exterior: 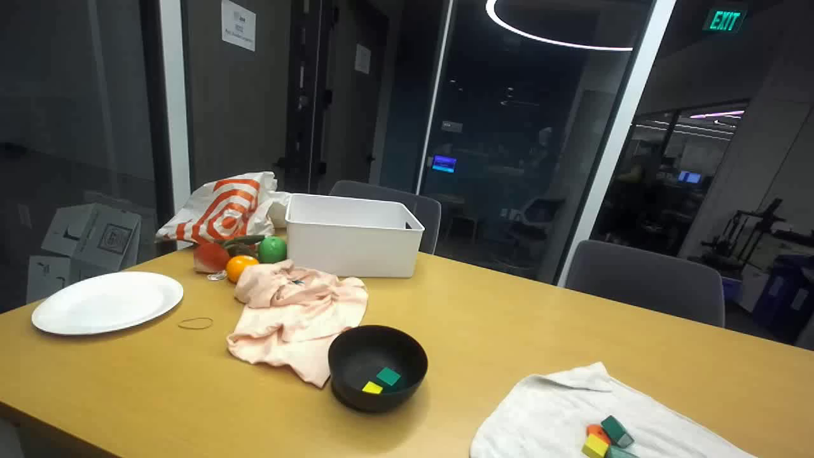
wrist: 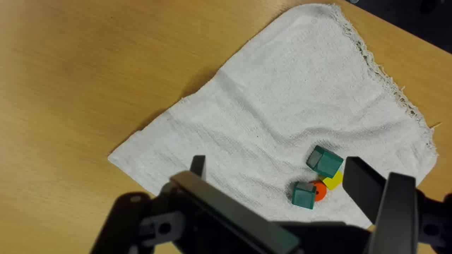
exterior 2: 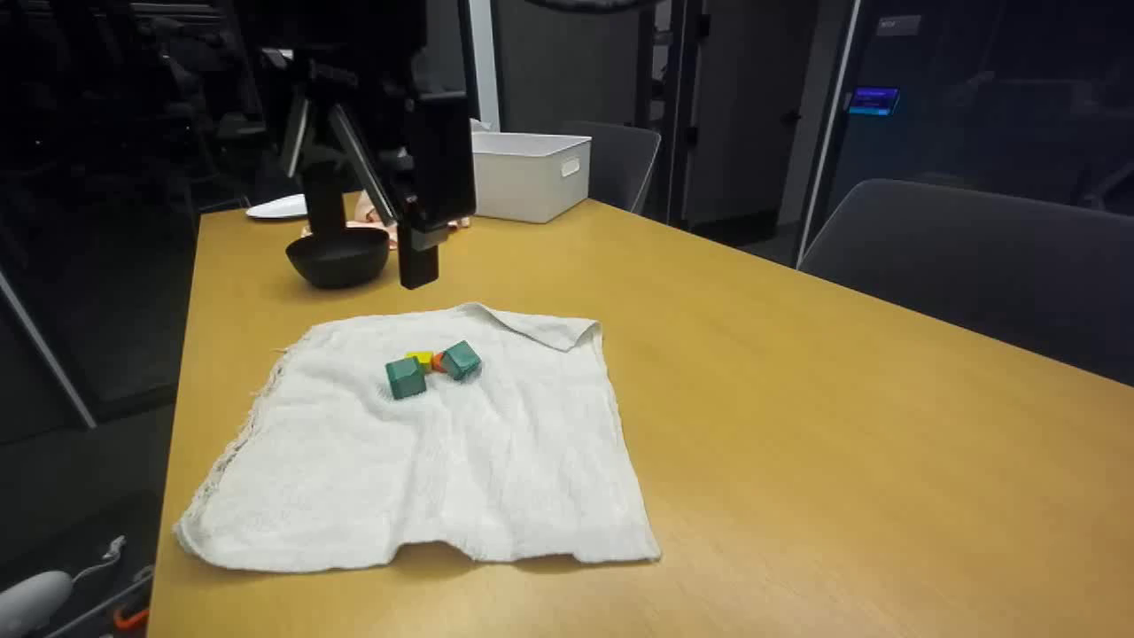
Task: Fold the towel with blocks on it
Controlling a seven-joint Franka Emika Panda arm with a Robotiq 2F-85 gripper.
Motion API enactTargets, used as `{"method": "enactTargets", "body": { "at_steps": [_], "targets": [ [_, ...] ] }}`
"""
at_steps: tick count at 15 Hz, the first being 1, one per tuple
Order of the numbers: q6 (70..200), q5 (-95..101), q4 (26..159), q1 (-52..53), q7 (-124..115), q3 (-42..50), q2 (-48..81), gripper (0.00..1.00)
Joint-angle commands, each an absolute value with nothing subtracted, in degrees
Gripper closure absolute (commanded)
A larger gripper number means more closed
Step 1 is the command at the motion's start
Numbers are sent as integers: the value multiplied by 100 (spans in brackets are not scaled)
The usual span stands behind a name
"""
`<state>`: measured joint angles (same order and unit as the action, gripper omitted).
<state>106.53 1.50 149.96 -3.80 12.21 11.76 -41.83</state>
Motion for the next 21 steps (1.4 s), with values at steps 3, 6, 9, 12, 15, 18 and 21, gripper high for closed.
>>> {"method": "enactTargets", "body": {
  "at_steps": [3,6,9,12,15,18,21],
  "targets": [
    [10644,116,14957,-436,1253,1130,-4189,0],
    [10644,116,14957,-436,1253,1130,-4193,0],
    [10644,116,14957,-436,1253,1130,-4193,0],
    [11101,-76,15144,-381,1253,1225,-3896,0],
    [11832,-284,15346,-343,1276,1264,-3507,0],
    [12991,-147,15552,-476,1107,1135,-2868,0],
    [13555,-219,15575,-503,1124,1212,-2122,0]
  ]
}}
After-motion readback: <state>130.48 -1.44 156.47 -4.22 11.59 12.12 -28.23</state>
